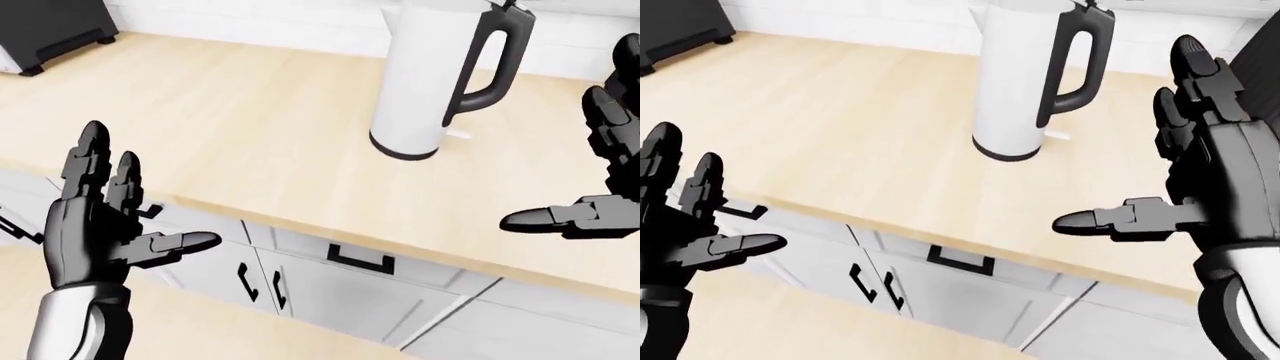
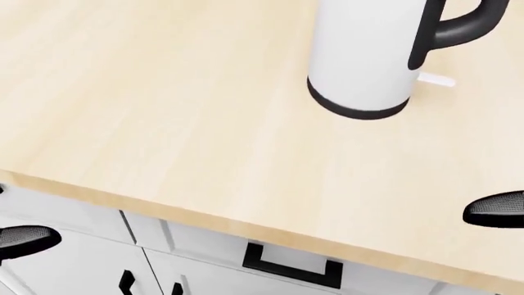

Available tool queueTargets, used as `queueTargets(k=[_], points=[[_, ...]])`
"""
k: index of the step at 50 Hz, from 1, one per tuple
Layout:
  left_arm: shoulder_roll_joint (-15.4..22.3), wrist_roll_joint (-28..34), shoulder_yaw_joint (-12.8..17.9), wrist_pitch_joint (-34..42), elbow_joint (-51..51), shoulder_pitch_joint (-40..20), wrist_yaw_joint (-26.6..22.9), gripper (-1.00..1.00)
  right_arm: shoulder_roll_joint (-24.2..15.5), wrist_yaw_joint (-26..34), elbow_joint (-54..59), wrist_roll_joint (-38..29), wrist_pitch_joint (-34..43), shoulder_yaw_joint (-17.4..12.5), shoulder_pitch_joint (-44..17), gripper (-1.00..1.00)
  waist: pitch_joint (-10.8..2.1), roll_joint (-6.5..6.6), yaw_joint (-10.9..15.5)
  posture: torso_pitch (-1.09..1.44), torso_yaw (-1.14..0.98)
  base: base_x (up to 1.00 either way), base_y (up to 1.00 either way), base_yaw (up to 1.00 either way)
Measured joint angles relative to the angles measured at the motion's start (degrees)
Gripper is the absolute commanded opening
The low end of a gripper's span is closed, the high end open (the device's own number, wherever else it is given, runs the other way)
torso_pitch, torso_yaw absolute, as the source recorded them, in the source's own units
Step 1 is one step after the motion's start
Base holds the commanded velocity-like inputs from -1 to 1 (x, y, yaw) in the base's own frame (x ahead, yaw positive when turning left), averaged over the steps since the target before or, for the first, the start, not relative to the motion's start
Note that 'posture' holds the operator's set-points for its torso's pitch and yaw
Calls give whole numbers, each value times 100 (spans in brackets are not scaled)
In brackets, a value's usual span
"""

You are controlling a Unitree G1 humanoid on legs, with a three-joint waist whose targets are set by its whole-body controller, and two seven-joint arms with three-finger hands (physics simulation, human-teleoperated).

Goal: Close the lid of the electric kettle.

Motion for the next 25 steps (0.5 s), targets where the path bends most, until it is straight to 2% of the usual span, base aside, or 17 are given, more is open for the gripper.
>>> queueTargets(k=[10,18,25], points=[[13,-56,88,101,-89,8,5,100,-87,1583,203,-1686,646,248,-639,100,31,26,-20,0,0,0,0,0],[19,-37,73,22,74,12,-6,100,-335,2559,605,-2846,703,686,-1009,100,30,51,-41,0,0,0,0,0],[44,-84,91,56,6,-16,15,100,-712,3347,1124,-3686,669,1140,-1407,100,8,96,-44,0,0,0,0,0]])
